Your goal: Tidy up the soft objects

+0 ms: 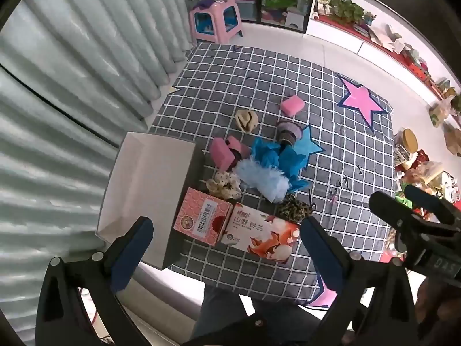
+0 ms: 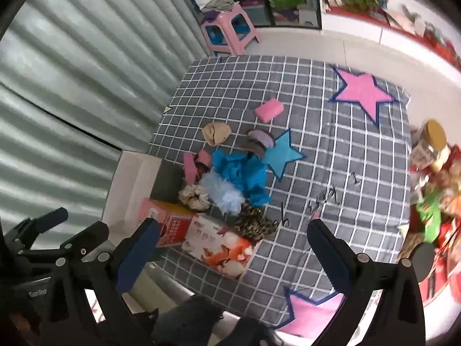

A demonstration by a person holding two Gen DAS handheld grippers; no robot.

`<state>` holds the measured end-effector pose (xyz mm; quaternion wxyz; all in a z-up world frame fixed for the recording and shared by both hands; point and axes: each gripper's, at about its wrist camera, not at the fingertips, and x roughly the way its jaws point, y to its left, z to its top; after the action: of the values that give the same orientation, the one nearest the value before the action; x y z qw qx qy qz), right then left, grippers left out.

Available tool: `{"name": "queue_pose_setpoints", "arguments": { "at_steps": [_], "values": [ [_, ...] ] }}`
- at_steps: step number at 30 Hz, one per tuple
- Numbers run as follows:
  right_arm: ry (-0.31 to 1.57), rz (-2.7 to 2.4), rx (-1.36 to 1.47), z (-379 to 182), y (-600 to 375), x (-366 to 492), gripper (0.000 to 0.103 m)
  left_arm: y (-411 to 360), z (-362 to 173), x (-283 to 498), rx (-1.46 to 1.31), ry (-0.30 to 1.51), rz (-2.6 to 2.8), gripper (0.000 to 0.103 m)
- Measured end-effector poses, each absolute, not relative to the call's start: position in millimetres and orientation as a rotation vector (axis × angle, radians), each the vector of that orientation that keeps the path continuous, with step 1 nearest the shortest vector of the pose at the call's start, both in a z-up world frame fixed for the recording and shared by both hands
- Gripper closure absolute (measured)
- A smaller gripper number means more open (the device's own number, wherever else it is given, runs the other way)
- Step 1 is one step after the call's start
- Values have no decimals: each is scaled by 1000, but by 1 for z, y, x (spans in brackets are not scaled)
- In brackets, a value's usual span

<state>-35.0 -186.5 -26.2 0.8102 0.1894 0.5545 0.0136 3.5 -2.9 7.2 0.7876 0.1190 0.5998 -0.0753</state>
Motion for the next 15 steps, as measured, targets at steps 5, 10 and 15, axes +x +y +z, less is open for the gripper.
{"name": "queue_pose_setpoints", "arguments": {
  "at_steps": [5,10,15],
  "values": [
    [1177,36,366,-22,-184,-32,0,-1,10,4,262,1283,-158,1],
    [1166,36,346,-17,-182,-27,0,0,11,8,268,1291,-135,1],
    [1170,53,362,-22,-183,-28,0,-5,12,7,319,1278,-99,1]
  ]
}}
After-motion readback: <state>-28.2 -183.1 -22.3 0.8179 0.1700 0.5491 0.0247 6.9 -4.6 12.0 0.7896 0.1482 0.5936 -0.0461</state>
